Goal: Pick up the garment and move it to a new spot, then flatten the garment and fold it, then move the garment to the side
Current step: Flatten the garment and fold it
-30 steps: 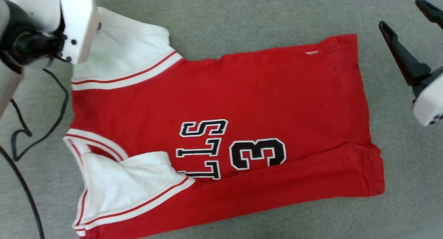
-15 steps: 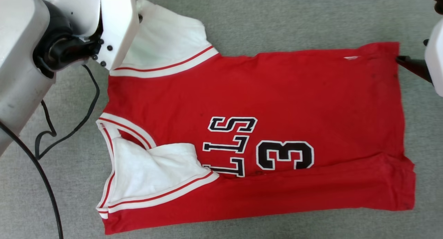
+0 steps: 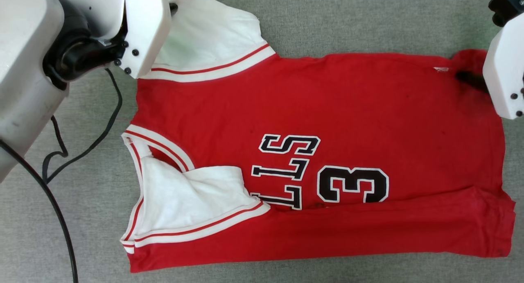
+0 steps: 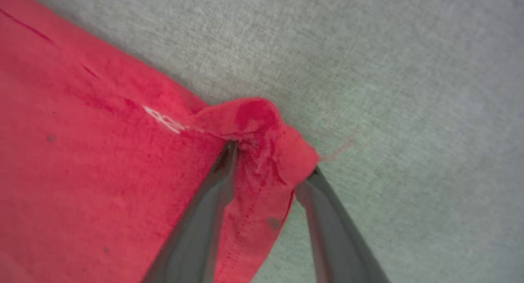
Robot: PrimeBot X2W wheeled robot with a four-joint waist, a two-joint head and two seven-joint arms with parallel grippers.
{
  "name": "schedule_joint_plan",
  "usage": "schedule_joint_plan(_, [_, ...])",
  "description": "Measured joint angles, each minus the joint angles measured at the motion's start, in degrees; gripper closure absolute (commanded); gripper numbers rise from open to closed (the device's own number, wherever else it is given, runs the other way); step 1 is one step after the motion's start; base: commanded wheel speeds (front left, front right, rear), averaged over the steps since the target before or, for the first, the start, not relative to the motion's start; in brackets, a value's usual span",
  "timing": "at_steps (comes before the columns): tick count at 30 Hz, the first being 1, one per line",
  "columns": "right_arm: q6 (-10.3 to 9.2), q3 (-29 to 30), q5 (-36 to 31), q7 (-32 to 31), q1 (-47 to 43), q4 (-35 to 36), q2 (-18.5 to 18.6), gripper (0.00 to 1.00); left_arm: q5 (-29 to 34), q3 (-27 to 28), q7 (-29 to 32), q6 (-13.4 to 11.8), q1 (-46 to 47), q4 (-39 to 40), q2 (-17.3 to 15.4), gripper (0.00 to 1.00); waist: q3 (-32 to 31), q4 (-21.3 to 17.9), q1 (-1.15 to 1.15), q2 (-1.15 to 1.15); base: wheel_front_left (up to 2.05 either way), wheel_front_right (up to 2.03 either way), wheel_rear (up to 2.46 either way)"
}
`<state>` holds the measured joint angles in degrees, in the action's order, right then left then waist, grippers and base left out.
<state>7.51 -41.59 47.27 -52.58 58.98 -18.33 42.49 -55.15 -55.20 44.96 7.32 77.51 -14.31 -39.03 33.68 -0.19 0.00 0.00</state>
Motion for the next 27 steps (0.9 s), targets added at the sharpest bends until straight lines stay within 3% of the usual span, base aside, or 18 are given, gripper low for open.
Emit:
schedule_joint_plan(9, [-0.01, -3.0, 3.04, 11.57, -2.49, -2.26, 1.03, 1.0, -1.35, -1.41, -4.66, 0.01, -4.48, 0.75, -1.31, 1.0, -7.04, 0.02, 0.0, 0.0, 0.0, 0.0, 0.0])
schedule_joint_plan(15, [-0.01, -6.83, 5.01, 17.83, -7.16, -0.08, 4.33, 1.0, -3.12, -2.16, -6.71, -0.01, -10.46, 5.6, -5.56, 1.0, -13.5, 0.25, 0.0, 0.0, 0.0, 0.0, 0.0])
schedule_joint_plan(27, [-0.01, -11.45, 7.76, 28.04, -19.58, 2.7, 7.95, 1.0, -5.31, -5.84, -11.41, -5.39, -27.78, 18.81, -14.14, 1.0, -22.7, 0.59, -0.01, 0.0, 0.0, 0.0, 0.0])
